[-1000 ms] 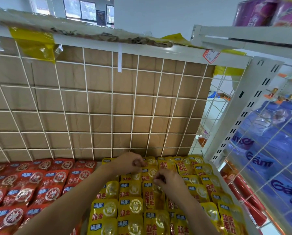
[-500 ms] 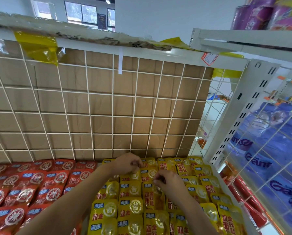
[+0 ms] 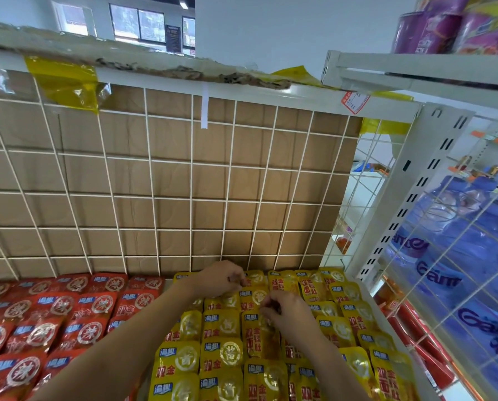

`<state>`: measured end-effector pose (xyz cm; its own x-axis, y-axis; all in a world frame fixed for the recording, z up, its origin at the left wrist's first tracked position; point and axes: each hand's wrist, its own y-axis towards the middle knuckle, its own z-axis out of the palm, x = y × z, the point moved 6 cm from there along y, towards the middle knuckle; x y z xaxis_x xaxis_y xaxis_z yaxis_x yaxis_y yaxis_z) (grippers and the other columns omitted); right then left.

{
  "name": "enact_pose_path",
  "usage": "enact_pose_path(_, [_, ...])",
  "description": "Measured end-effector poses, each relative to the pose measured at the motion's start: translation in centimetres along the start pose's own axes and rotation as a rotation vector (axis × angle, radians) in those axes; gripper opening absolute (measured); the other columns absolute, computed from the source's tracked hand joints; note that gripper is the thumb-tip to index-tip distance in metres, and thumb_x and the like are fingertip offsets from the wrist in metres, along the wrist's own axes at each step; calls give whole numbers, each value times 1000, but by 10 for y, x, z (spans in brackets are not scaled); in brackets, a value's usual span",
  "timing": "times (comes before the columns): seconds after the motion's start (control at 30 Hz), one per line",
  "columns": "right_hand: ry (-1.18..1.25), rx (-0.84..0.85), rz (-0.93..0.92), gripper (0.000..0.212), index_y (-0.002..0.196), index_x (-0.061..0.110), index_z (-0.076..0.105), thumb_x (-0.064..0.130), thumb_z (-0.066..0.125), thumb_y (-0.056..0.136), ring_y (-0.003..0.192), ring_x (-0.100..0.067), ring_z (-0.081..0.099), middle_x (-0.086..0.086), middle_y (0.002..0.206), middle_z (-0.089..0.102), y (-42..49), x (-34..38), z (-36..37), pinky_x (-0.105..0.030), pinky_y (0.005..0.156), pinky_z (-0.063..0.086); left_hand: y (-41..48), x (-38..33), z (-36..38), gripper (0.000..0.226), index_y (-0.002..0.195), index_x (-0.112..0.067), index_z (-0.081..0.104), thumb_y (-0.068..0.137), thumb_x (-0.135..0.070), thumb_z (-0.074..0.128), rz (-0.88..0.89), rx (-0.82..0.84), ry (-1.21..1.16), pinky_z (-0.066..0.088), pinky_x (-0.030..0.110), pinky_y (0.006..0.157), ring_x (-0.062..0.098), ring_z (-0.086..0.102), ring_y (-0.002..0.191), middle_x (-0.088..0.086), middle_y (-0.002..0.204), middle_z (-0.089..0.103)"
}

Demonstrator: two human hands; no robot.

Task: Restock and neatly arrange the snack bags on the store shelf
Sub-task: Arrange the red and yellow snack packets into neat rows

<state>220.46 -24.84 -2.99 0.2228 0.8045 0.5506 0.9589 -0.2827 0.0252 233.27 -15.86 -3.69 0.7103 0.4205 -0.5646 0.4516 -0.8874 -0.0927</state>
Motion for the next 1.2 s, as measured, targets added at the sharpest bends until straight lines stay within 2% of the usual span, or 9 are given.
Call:
enact_pose_path(0.1, [11, -3, 10, 9, 92, 20, 66, 23, 58, 88, 83, -5, 55, 12, 84, 58, 2, 0, 1, -17, 71, 43, 0, 0, -1, 18, 105, -10, 66, 89, -14, 58, -7, 1, -6, 45, 27, 78, 4, 50, 77, -5, 84, 55])
enact_pose_path(0.23, [-2, 6, 20, 7, 86, 24, 63, 20, 58, 87, 80, -5, 55, 12, 83, 59, 5, 1, 3, -9, 62, 38, 0, -2, -3, 19, 105, -9, 67, 90, -13, 57, 1, 2, -8, 38, 14, 67, -4, 47, 70, -15, 76, 50])
enact_pose_path(0.37, [0, 19, 43, 12, 79, 26, 62, 16, 58, 85, 78, -8, 58, 11, 80, 60, 7, 2, 4, -21, 68, 45, 2, 0, -2, 19, 105, -9, 67, 90, -13, 58, -5, 13, 0, 36, 16, 66, -2, 46, 68, -16, 73, 48])
enact_pose_path(0.47, [-15, 21, 43, 31, 65, 39, 47, 17, 58, 84, 79, -8, 59, 11, 81, 61, 6, 2, 5, -23, 69, 47, 3, 1, -2, 19, 106, -9, 67, 90, -15, 57, -4, 7, 13, 35, 11, 66, -4, 46, 70, -7, 85, 56])
enact_pose_path(0.57, [-17, 9, 36, 37, 63, 41, 43, 16, 58, 85, 77, -5, 57, 17, 75, 56, 6, 2, 5, -20, 69, 46, 5, 0, -1, 23, 104, -4, 66, 91, -21, 58, -11, 5, 24, 31, 5, 60, -4, 46, 68, 0, 94, 63])
enact_pose_path(0.7, [-1, 5, 27, 38, 63, 41, 44, 11, 55, 84, 80, -6, 60, 13, 82, 63, 6, 3, 5, -22, 72, 50, 7, 1, 0, 24, 101, -7, 66, 90, -27, 58, -37, -6, 72, 31, 10, 58, 6, 49, 80, 8, 99, 65])
enact_pose_path(0.8, [11, -9, 30, 36, 65, 40, 47, 11, 54, 85, 81, -7, 61, 9, 85, 66, 6, 1, 3, -23, 73, 50, 8, 3, 1, 22, 99, -6, 65, 91, -25, 57, -60, -7, 66, 36, 20, 63, 9, 49, 80, 3, 89, 58])
enact_pose_path(0.97, [20, -9, 25, 10, 88, 21, 65, 15, 56, 86, 79, -5, 57, 9, 86, 63, 9, 1, 3, -16, 68, 44, 7, 3, 0, 18, 96, -8, 65, 90, -24, 59, -77, -9, 42, 41, 26, 73, 9, 51, 82, 3, 90, 60])
enact_pose_path(1.2, [9, 0, 19, 17, 77, 29, 55, 13, 56, 84, 77, -4, 56, 11, 81, 60, 10, 1, 2, -11, 62, 41, 7, 4, 0, 17, 95, -9, 65, 90, -24, 59, -83, -11, 8, 37, 17, 63, 7, 49, 75, -2, 84, 56])
